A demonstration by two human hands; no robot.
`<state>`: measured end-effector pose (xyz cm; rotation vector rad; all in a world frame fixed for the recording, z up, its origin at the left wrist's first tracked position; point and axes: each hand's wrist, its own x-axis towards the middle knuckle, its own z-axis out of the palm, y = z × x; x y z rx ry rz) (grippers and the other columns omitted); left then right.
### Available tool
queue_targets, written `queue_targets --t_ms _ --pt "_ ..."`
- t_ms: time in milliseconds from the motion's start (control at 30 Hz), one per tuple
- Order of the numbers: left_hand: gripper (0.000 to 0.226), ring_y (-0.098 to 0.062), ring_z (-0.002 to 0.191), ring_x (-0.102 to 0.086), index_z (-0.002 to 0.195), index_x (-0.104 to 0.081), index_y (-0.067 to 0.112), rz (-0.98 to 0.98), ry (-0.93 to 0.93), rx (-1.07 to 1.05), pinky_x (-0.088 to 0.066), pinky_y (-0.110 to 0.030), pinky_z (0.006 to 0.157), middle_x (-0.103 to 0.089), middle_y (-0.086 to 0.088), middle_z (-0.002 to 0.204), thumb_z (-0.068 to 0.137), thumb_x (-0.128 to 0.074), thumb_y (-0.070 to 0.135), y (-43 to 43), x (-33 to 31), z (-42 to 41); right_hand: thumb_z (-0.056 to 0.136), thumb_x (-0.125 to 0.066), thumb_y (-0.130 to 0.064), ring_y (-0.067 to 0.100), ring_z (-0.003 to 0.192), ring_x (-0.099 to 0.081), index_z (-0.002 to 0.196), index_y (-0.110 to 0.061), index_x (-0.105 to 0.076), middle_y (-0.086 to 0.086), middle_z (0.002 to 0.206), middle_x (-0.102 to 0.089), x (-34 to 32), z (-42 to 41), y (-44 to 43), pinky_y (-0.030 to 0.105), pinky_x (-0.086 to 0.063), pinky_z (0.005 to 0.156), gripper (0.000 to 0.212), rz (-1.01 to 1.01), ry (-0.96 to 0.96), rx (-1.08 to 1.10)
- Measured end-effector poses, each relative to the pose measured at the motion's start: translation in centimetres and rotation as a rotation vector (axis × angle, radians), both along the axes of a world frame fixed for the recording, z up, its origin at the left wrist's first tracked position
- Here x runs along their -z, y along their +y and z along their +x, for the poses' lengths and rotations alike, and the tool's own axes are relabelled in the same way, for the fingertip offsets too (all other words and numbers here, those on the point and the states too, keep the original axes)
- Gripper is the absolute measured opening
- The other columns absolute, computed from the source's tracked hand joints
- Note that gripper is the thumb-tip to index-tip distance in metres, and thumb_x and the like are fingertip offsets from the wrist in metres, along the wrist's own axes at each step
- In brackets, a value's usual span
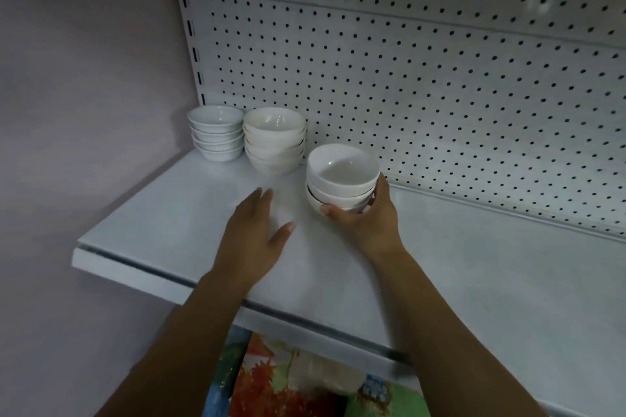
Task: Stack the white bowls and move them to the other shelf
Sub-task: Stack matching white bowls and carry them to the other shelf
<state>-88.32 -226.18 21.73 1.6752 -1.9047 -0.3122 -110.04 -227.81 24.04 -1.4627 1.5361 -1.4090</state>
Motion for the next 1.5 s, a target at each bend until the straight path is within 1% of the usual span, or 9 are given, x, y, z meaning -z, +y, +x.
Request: queue_targets --t_ms 67,133,300,667,967,1133,1300,1433,1500 --pt "0.078 -0.030 0.150 -0.034 0.155 -0.037 0.017 -0.042 -0.121 -0.031 -0.028 -0.048 0.123 -0.034 -0.011 0.164 0.096 -0.046 0.066 -0.1 0.6 -0.1 0.062 -0.098 -0.030 -0.013 0.099 -0.058 0.128 -0.046 -0.037 -0.031 0.113 -0.056 -0.1 0.1 -1.1 0.002 -0.042 0.080 0.091 -0.002 0.018 0.014" --pt "0.080 -0.030 0.149 -0.034 0.153 -0.041 0.017 -0.039 -0.174 -0.041 -0.028 -0.054 0.122 -0.036 -0.011 0.163 0.093 -0.041 0.070 -0.2 0.7 -0.2 0.062 -0.098 -0.031 0.000 0.106 -0.060 0.130 -0.045 -0.037 -0.026 0.117 -0.057 0.0 0.0 -2.2 0.014 -0.044 0.087 0.092 -0.018 0.016 0.028" --pt "0.081 -0.028 0.147 -0.038 0.150 -0.046 0.017 -0.032 -0.217 -0.023 -0.029 -0.055 0.120 -0.043 -0.010 0.159 0.090 -0.043 0.070 0.2 0.5 -0.4 0.061 -0.098 -0.031 0.006 0.112 -0.051 0.144 -0.024 -0.037 -0.015 0.127 -0.052 -0.1 0.0 -5.2 0.020 -0.040 0.090 0.103 -0.010 0.014 0.033" --pt "0.082 -0.026 0.145 -0.040 0.150 -0.046 0.019 0.021 -0.286 -0.006 -0.027 -0.050 0.122 -0.047 -0.007 0.156 0.089 -0.034 0.072 -0.1 0.8 -0.5 0.051 -0.099 -0.040 0.024 0.136 -0.046 0.150 -0.020 -0.029 0.002 0.148 -0.046 0.6 0.5 -8.4 0.044 -0.044 0.112 0.123 0.030 0.005 0.087" --pt "0.083 -0.025 0.147 -0.038 0.151 -0.045 0.017 0.043 -0.302 0.001 -0.026 -0.048 0.123 -0.043 -0.006 0.159 0.090 -0.033 0.071 -0.2 0.7 -0.3 0.056 -0.100 -0.028 0.022 0.126 -0.053 0.141 -0.021 -0.037 -0.001 0.139 -0.054 -0.3 0.0 -8.8 0.039 -0.048 0.105 0.106 0.082 -0.001 0.067" --pt "0.085 -0.024 0.147 -0.038 0.151 -0.045 0.016 0.042 -0.291 0.001 -0.026 -0.047 0.124 -0.043 -0.005 0.159 0.088 -0.032 0.072 -0.1 0.4 -0.3 0.055 -0.100 -0.032 0.022 0.127 -0.053 0.144 -0.018 -0.035 0.000 0.140 -0.054 -0.7 0.6 -8.0 0.037 -0.048 0.105 0.110 0.099 0.022 0.110" --pt "0.080 -0.024 0.143 -0.044 0.148 -0.050 0.016 0.033 -0.190 0.002 -0.030 -0.043 0.121 -0.049 -0.005 0.154 0.090 -0.040 0.071 0.2 0.3 -0.2 0.064 -0.096 -0.038 0.026 0.131 -0.052 0.148 -0.015 -0.027 0.005 0.144 -0.052 -1.8 0.3 -7.3 0.040 -0.049 0.105 0.112 0.194 0.051 0.080" --pt "0.063 -0.017 0.136 -0.049 0.145 -0.053 0.025 0.068 0.245 -0.131 -0.035 -0.030 0.114 -0.053 0.004 0.149 0.093 -0.061 0.059 0.6 -0.4 0.4 0.077 -0.086 -0.046 0.032 0.136 -0.049 0.153 -0.004 -0.022 0.012 0.149 -0.048 -2.4 -0.5 -5.3 0.043 -0.047 0.108 0.108 0.325 0.011 0.081" --pt "0.059 -0.013 0.137 -0.046 0.144 -0.052 0.028 0.070 0.325 -0.125 -0.032 -0.026 0.114 -0.051 0.009 0.149 0.093 -0.064 0.055 1.0 -0.6 0.8 0.081 -0.083 -0.047 0.030 0.137 -0.048 0.156 -0.007 -0.023 0.012 0.152 -0.046 -2.5 -0.8 -3.5 0.041 -0.045 0.108 0.104 0.347 0.030 0.080"
